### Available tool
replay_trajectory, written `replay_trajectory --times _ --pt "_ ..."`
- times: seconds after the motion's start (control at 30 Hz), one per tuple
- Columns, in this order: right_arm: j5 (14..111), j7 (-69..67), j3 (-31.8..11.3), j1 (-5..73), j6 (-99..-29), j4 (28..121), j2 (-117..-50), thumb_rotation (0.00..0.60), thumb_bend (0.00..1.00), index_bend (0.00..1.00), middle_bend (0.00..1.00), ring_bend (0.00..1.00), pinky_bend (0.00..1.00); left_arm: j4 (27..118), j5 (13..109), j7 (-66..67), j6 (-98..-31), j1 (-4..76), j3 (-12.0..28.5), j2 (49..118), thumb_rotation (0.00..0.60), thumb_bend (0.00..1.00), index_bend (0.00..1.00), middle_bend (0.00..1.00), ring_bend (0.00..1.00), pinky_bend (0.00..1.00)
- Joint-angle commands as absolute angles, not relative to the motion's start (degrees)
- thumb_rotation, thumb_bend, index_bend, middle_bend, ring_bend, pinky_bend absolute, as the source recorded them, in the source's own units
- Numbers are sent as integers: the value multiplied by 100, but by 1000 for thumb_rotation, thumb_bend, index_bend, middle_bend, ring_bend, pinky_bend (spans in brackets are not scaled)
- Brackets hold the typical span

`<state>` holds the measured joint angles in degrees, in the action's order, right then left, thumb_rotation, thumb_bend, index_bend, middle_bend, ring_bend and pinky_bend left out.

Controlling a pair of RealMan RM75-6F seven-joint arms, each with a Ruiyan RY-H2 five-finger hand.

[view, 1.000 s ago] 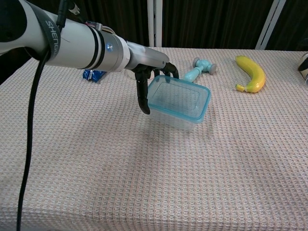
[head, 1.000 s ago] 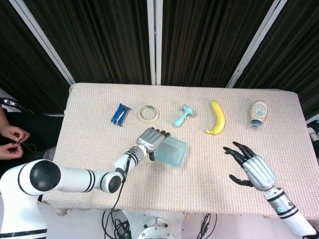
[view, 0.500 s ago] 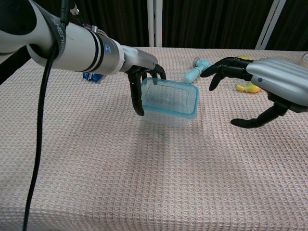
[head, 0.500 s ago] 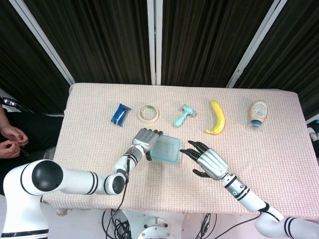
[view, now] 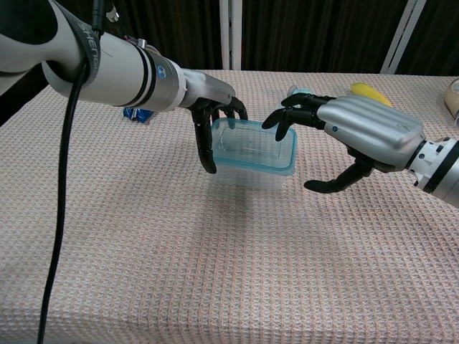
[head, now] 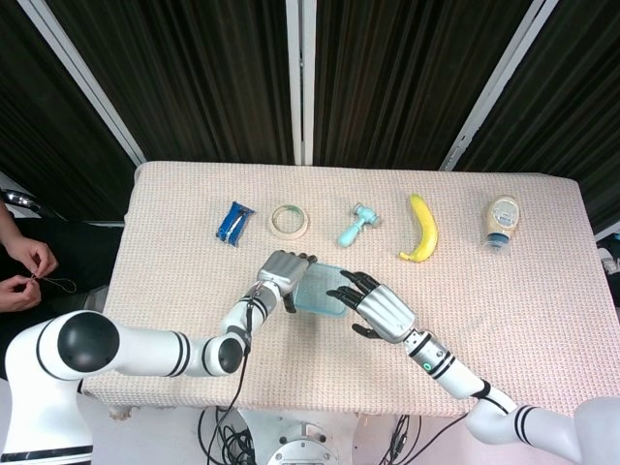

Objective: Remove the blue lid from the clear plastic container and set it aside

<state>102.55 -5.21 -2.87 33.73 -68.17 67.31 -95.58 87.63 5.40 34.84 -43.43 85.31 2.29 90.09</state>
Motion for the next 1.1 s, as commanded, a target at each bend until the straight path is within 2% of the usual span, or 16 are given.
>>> replay_trajectory --times 0.03,0.8,1.1 --pt "10230 -535 -273 3438 -6845 6638 -9642 600 131 205 283 70 185 8781 549 3479 -4334 8519 249 9002 600 0 192 285 178 212" --pt "10152 -781 -139 3827 -6908 6265 -9815 600 131 231 286 70 184 8764 631 3319 -4065 8370 303 8926 600 0 191 285 178 213" --pt "10283 -1030 -23 4124 -6783 6196 -9673 600 91 235 285 70 184 8732 776 3137 -3853 8322 301 8894 600 0 191 285 178 211"
